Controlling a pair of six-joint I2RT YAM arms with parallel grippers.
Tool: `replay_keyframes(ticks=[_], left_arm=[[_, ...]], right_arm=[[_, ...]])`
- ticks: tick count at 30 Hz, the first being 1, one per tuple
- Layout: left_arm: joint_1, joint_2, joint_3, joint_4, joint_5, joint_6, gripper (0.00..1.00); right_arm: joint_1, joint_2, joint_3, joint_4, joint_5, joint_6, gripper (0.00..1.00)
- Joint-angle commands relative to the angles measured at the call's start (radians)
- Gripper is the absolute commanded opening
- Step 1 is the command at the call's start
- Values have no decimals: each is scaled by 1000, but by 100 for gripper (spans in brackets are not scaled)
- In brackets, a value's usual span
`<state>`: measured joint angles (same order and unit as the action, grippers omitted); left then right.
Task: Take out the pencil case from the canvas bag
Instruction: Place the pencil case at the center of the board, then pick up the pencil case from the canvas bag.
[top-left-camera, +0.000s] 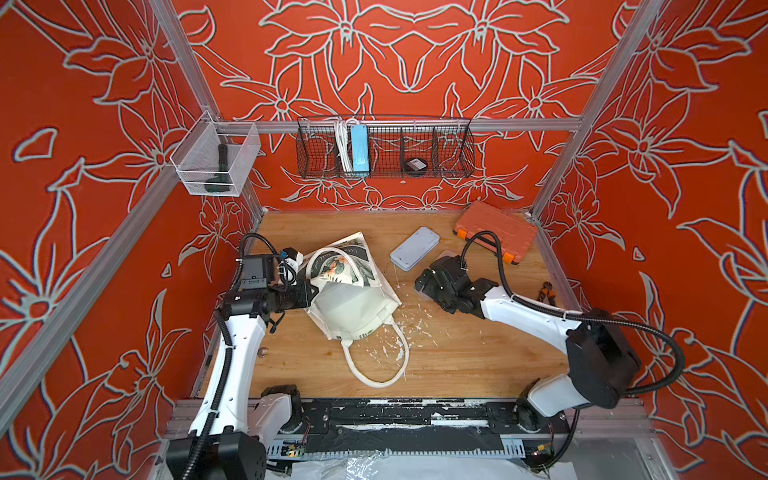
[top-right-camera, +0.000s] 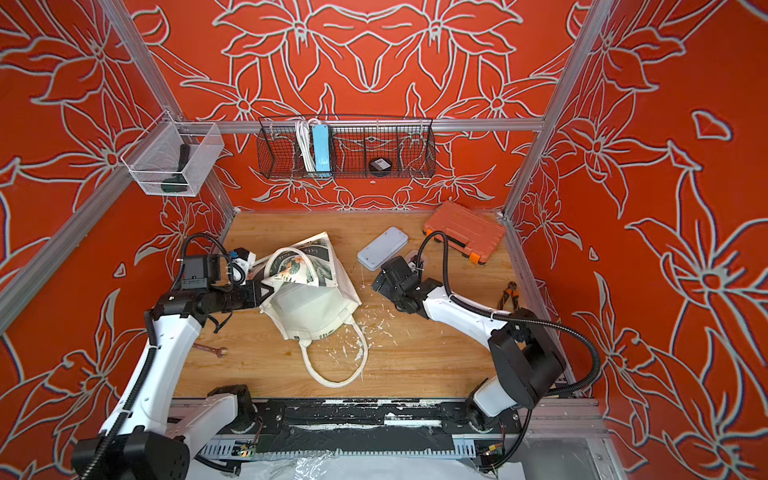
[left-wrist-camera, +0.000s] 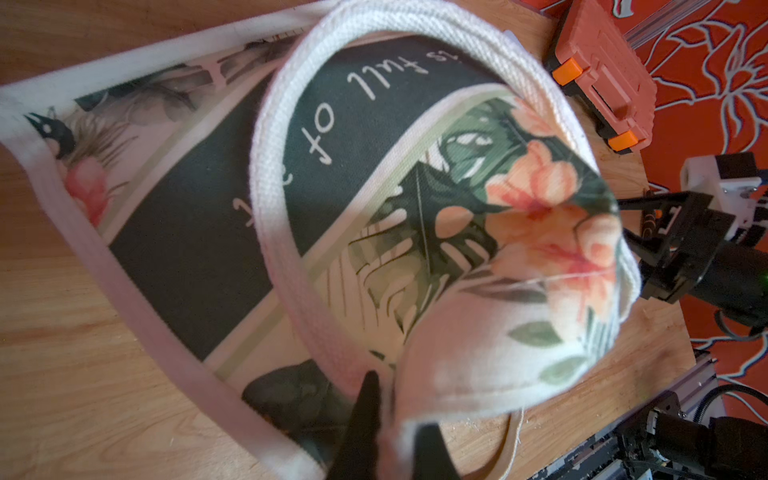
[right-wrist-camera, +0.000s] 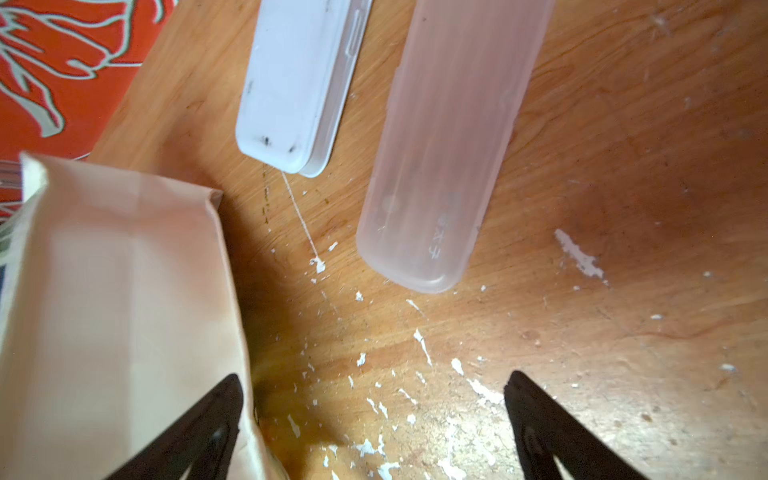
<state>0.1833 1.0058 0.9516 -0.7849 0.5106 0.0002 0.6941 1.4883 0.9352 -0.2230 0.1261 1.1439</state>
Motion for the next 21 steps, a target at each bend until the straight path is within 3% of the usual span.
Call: replay_keyframes(ticks=[1, 14, 21], left_arm=[[12, -4, 6, -34, 2, -17, 0], [15, -11, -5, -26, 14, -22, 0], [16, -40, -5, -35, 120, -15, 0]], right_arm=[[62, -53, -38, 49, 76, -31, 98], [253, -185, -182, 246, 138, -120, 98], [338, -201, -191, 285, 149, -162, 97]])
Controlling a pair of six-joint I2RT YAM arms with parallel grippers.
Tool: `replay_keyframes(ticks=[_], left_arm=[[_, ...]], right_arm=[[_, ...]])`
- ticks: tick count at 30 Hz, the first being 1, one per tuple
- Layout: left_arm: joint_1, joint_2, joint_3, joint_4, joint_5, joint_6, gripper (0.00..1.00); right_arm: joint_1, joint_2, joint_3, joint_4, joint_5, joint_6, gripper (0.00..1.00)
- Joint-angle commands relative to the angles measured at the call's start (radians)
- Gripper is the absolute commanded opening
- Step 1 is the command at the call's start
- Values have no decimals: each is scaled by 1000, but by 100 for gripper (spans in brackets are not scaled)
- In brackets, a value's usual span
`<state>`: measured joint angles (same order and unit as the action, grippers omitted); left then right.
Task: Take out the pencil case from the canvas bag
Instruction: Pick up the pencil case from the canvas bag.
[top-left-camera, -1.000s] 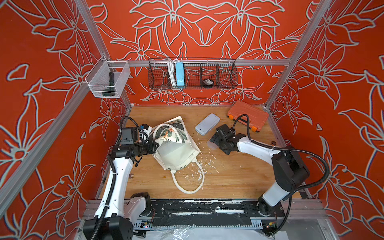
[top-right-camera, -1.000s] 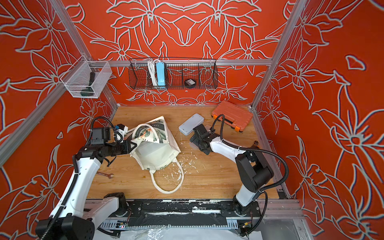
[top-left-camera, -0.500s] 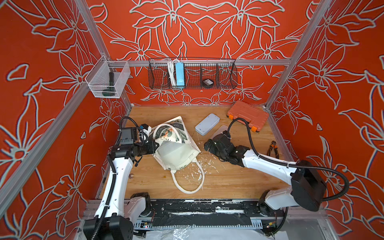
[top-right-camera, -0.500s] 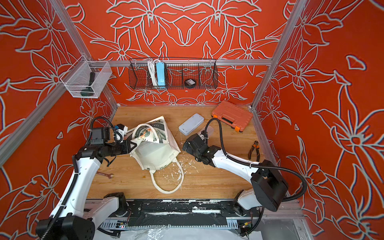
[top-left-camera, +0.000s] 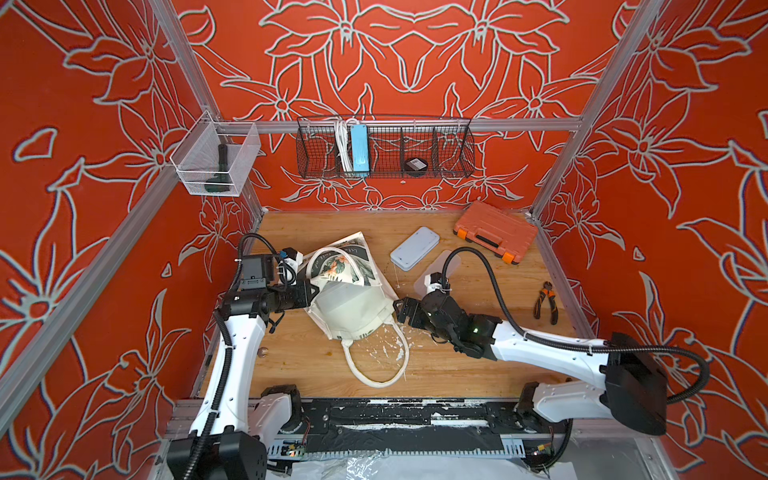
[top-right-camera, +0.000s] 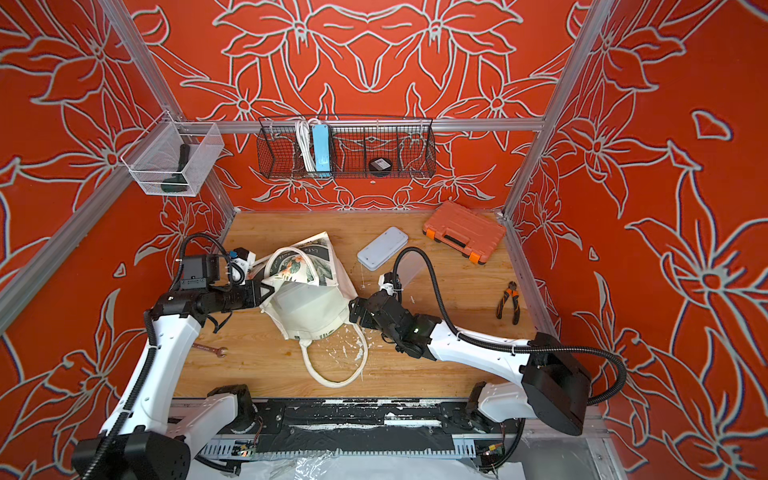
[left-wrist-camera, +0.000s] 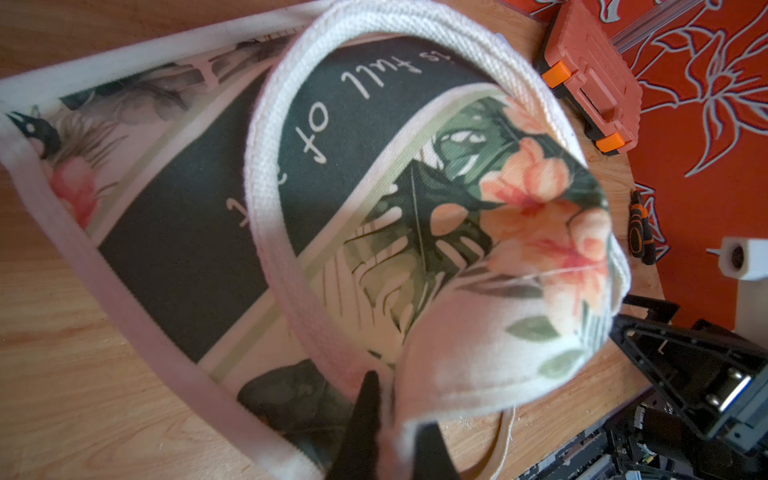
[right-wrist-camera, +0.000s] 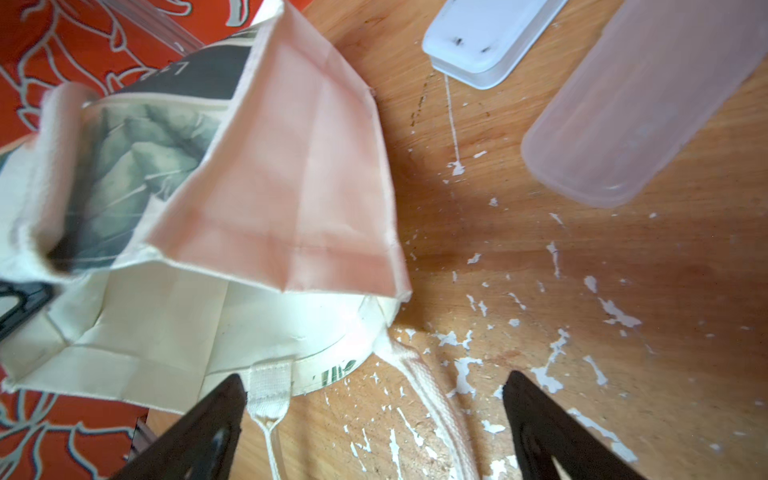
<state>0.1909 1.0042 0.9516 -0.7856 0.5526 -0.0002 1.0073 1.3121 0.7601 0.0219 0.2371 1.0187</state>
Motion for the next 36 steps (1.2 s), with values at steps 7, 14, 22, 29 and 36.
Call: replay_keyframes(ticks=[7, 14, 22, 29, 36], left_arm=[[12, -46, -6, -37, 89, -21, 0], [15, -58, -10, -27, 84, -20, 0], [15, -67, -10, -27, 96, -23, 0], [15, -69, -2, -32, 112, -27, 0], [15, -85, 3, -34, 129, -30, 0]], right_arm=[[110, -26, -13, 100, 51, -70, 94], [178, 26, 31, 116, 53, -89, 92], [217, 115, 66, 184, 46, -123, 89], [224, 225, 129, 223, 28, -129, 89], [226, 330, 162, 275, 50, -61, 89]])
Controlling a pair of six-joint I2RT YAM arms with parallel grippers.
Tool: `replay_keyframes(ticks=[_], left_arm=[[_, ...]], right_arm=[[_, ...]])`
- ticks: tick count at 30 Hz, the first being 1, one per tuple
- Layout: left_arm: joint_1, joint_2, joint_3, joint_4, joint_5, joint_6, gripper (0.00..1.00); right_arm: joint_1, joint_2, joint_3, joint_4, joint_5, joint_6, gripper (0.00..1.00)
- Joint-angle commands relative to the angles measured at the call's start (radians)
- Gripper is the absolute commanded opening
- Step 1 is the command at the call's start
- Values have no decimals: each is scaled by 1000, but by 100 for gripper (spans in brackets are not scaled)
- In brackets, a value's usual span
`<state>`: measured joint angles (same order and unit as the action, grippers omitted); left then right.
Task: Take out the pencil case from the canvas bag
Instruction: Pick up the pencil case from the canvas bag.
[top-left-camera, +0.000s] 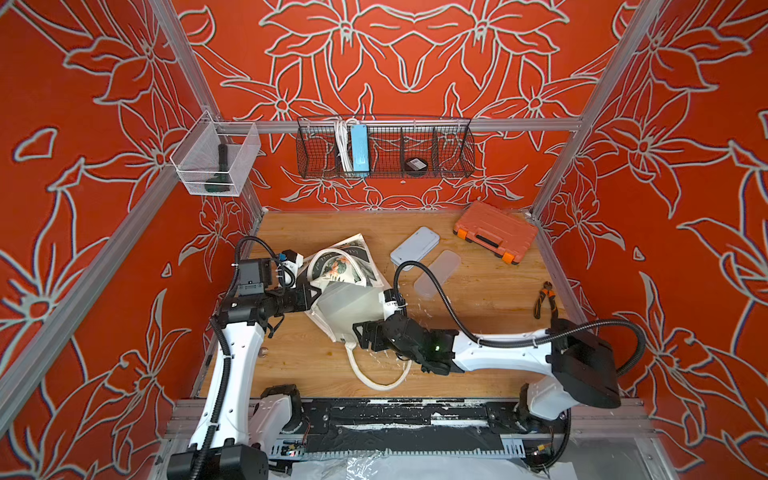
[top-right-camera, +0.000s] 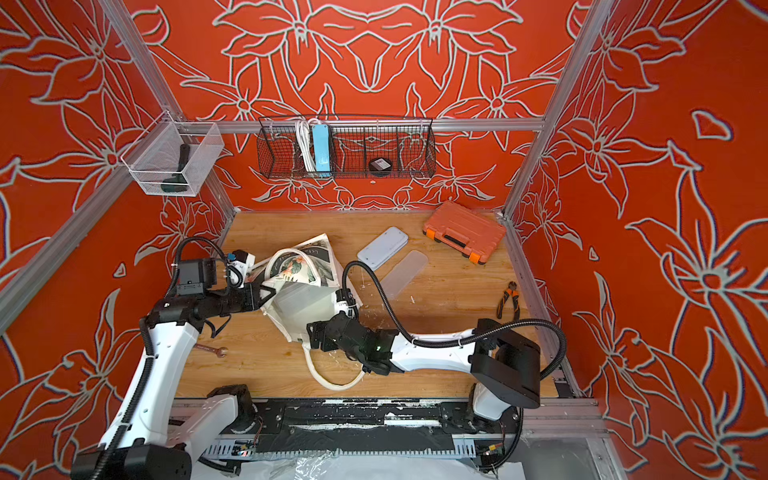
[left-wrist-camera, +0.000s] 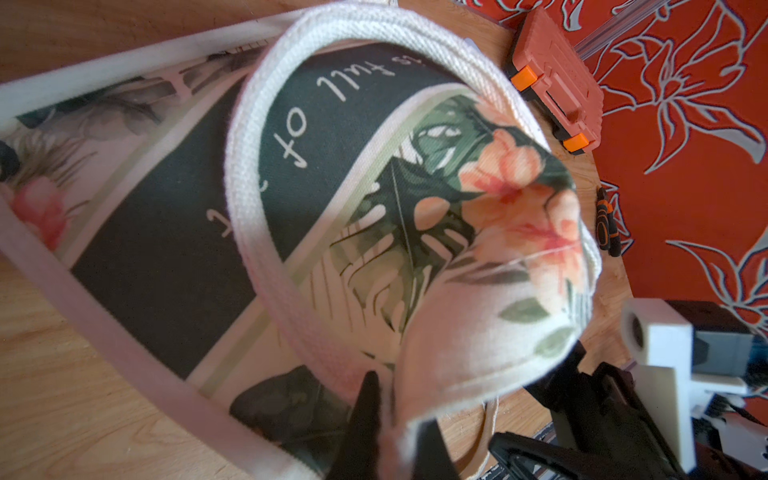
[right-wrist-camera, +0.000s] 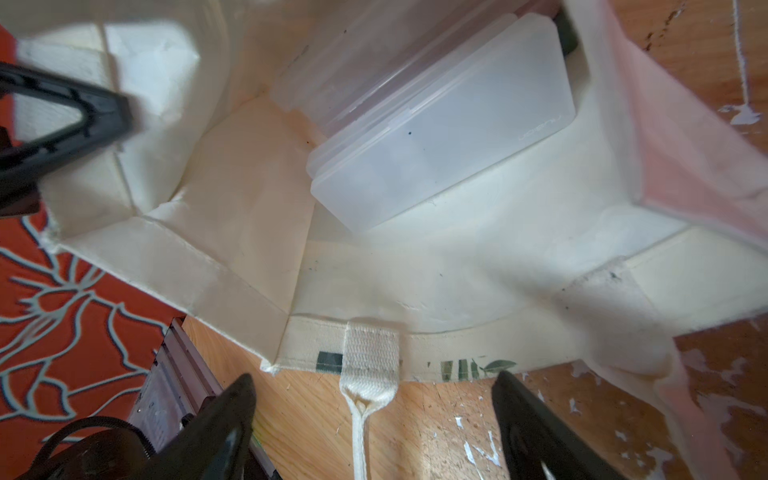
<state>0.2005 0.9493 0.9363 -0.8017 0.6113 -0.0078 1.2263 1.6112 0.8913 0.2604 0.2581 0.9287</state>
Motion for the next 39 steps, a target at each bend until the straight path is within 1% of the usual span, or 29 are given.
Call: replay_keyframes(ticks=[1, 6, 15, 20, 25, 39], left_arm=[[6, -34, 17, -17, 70, -23, 0], [5, -42, 20, -16, 77, -27, 0], [5, -50, 22, -14, 92, -31, 0], [6, -49, 24, -13, 102, -32, 0], [5, -57, 24, -13, 105, -36, 0], [5, -69, 27, -11, 116, -40, 0]], right_arm=[[7, 45, 41, 39, 29, 34, 89], [8, 111, 91, 43, 23, 51, 89], [7, 188, 127, 97, 61, 107, 90], [2, 223, 174, 89, 64, 105, 91], [-8, 246, 204, 77, 65, 117, 93], [-46, 291, 225, 118, 42, 153, 96]])
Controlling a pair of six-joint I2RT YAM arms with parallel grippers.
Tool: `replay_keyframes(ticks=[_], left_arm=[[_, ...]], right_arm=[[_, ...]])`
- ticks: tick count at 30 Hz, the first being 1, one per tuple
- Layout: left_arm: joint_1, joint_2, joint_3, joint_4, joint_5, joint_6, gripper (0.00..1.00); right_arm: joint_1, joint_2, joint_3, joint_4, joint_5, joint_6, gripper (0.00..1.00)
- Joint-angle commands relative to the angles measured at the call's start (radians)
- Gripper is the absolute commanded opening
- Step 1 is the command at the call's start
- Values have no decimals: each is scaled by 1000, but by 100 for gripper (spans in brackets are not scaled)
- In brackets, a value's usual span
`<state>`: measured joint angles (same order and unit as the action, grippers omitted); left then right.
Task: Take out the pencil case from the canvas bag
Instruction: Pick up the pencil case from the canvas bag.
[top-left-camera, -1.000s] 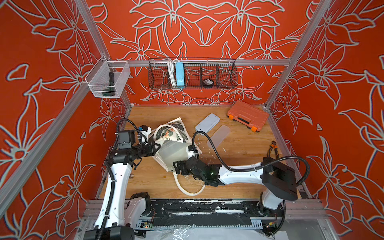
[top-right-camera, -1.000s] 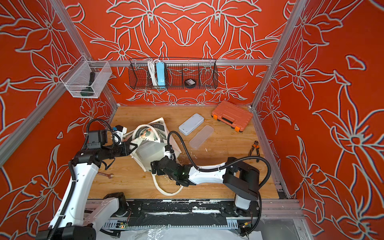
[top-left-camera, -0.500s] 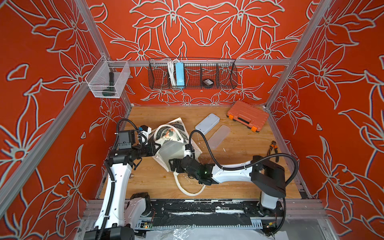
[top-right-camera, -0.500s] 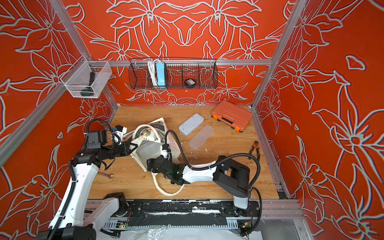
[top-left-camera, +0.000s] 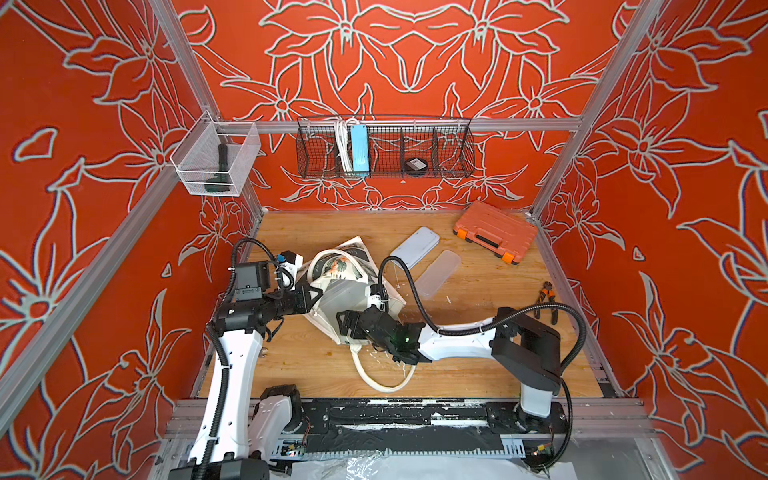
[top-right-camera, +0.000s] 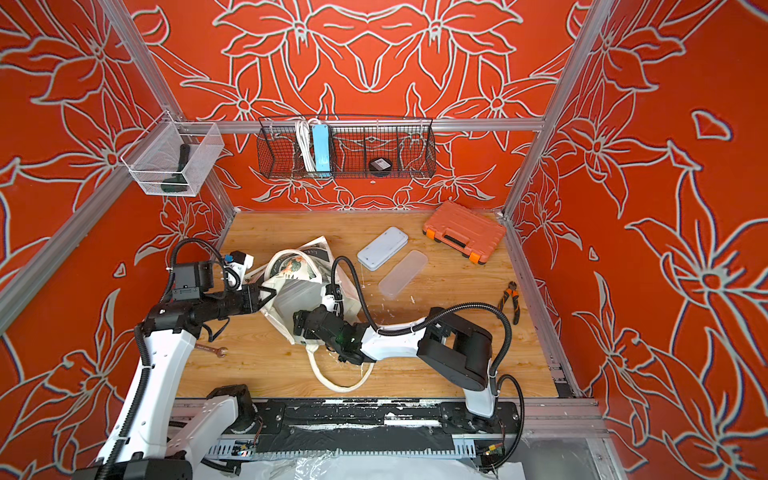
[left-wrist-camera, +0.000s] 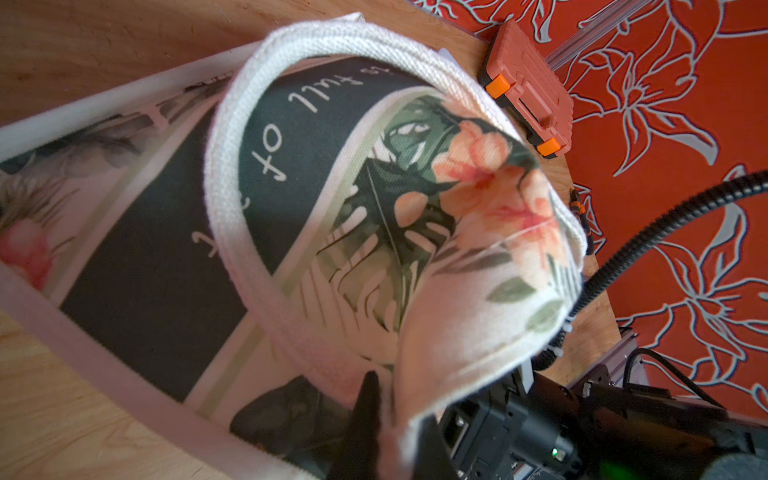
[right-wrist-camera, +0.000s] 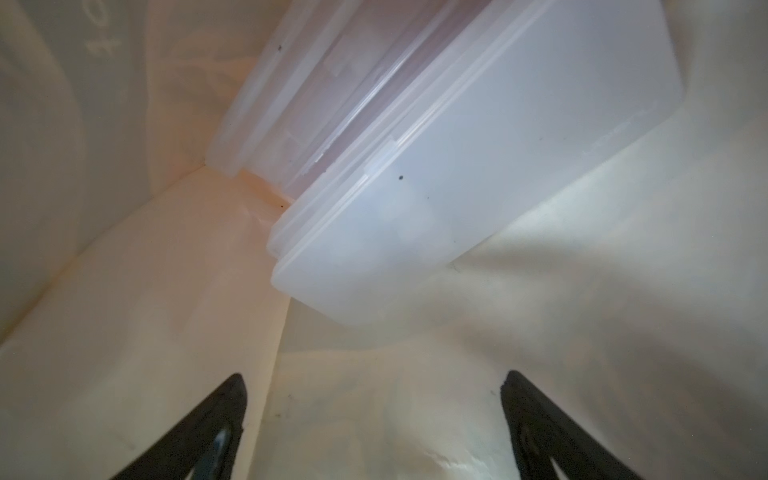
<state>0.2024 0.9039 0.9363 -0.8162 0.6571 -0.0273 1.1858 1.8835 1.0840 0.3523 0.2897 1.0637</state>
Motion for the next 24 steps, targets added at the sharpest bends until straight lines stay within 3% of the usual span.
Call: replay_keyframes(ticks=[1, 24], left_arm=[[4, -25, 28, 3, 69, -20, 0], [3, -28, 27, 5, 70, -23, 0]], right_arm=[[-7, 21, 33, 30, 11, 19, 96], [-37, 89, 60, 96, 48, 99, 98]])
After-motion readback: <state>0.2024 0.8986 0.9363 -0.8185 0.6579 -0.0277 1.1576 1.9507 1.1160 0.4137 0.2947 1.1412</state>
